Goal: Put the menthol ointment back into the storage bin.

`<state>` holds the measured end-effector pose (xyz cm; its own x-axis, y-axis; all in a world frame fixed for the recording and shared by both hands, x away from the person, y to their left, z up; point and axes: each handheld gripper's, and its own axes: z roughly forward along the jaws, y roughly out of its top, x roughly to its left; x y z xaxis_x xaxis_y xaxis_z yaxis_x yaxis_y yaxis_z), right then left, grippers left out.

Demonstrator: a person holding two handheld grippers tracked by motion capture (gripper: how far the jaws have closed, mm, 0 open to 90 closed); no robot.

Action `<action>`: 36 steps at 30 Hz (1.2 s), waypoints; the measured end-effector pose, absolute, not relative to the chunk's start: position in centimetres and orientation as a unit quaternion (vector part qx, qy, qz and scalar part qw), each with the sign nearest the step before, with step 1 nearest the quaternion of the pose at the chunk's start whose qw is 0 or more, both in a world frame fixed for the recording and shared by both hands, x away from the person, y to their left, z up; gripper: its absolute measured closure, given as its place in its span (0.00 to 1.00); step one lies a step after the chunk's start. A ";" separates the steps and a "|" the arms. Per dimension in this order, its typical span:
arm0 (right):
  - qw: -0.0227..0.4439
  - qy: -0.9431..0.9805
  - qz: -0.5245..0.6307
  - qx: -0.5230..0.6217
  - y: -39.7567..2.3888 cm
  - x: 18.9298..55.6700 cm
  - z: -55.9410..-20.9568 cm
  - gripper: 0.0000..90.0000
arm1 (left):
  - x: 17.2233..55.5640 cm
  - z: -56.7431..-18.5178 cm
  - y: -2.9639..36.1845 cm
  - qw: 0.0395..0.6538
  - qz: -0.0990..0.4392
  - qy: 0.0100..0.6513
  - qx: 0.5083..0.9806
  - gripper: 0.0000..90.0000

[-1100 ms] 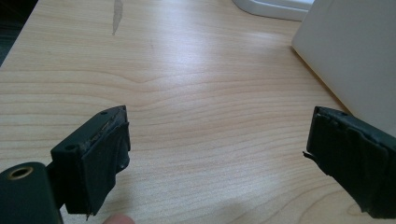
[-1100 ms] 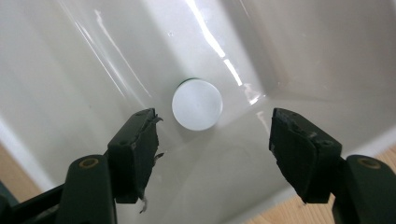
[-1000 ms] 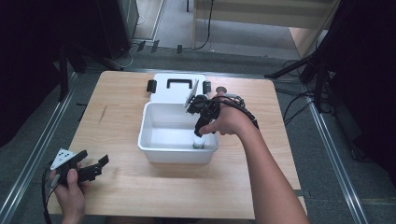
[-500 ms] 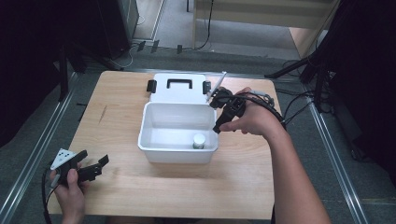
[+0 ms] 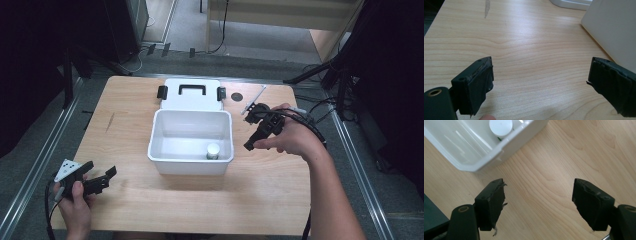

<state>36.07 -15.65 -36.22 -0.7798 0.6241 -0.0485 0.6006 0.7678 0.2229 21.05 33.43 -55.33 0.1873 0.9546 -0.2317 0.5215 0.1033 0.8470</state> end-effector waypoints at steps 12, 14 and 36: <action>0.051 0.922 0.102 0.370 -19.6 35.2 -39.8 0.21 | 21.0 -55.3 33.4 0.450 0.240 0.589 0.626 0.07; 0.056 0.916 0.103 0.383 -20.6 34.9 -40.6 0.19 | 21.0 -55.3 33.4 0.450 0.240 0.589 0.627 0.07; 0.153 0.829 0.209 0.496 -28.3 31.5 -45.2 0.00 | 21.0 -55.3 33.4 0.448 0.241 0.589 0.628 0.08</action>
